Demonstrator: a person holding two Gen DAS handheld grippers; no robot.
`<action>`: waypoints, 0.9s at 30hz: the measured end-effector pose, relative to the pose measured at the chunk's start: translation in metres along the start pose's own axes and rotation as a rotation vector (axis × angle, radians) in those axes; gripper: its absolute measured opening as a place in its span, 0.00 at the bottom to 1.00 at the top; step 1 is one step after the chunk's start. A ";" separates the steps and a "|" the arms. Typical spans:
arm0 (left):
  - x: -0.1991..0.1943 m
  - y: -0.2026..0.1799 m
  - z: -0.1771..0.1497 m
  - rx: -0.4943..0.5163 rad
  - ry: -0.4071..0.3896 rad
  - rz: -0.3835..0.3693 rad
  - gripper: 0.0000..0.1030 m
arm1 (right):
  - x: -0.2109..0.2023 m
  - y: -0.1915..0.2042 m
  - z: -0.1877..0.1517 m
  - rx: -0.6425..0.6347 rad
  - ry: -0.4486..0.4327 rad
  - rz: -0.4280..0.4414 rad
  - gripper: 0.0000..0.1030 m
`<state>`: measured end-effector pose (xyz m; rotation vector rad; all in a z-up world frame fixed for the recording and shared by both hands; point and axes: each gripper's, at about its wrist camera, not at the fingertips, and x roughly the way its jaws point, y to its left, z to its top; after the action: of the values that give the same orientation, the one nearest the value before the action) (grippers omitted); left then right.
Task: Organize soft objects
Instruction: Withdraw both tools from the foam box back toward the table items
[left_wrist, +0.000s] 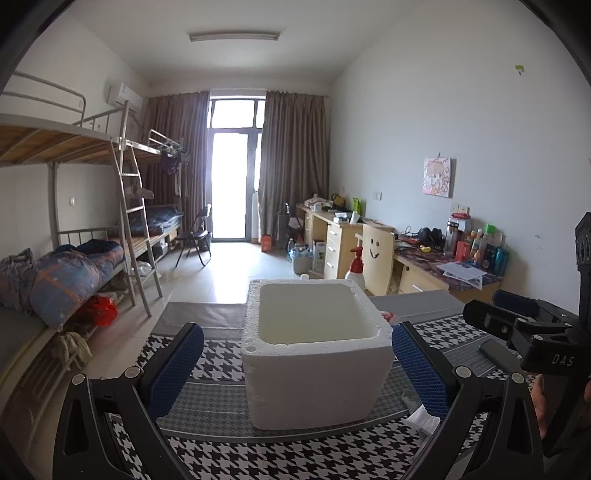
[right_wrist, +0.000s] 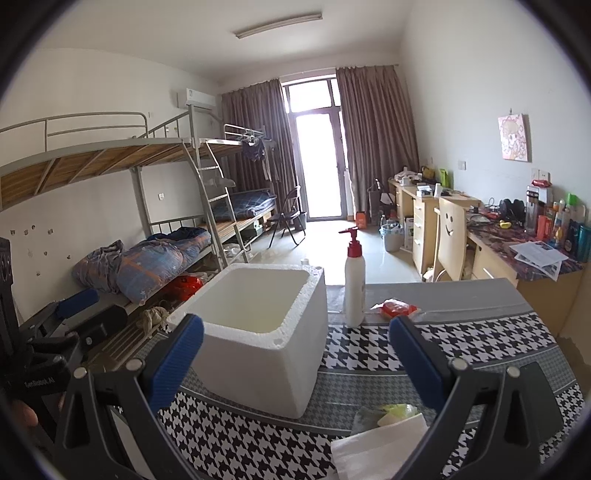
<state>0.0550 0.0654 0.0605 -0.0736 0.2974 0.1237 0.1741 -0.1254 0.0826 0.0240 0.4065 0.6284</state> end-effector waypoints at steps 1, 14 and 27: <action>-0.001 -0.001 0.000 0.001 -0.002 0.001 0.99 | -0.001 0.000 -0.001 0.001 0.001 -0.002 0.99; -0.009 -0.014 -0.009 0.002 -0.010 -0.048 0.99 | -0.014 -0.009 -0.014 0.011 -0.009 -0.023 0.99; -0.006 -0.024 -0.020 -0.002 -0.009 -0.084 0.99 | -0.020 -0.014 -0.028 0.022 -0.006 -0.025 0.99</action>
<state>0.0471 0.0392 0.0445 -0.0870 0.2852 0.0409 0.1565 -0.1508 0.0618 0.0414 0.4071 0.5993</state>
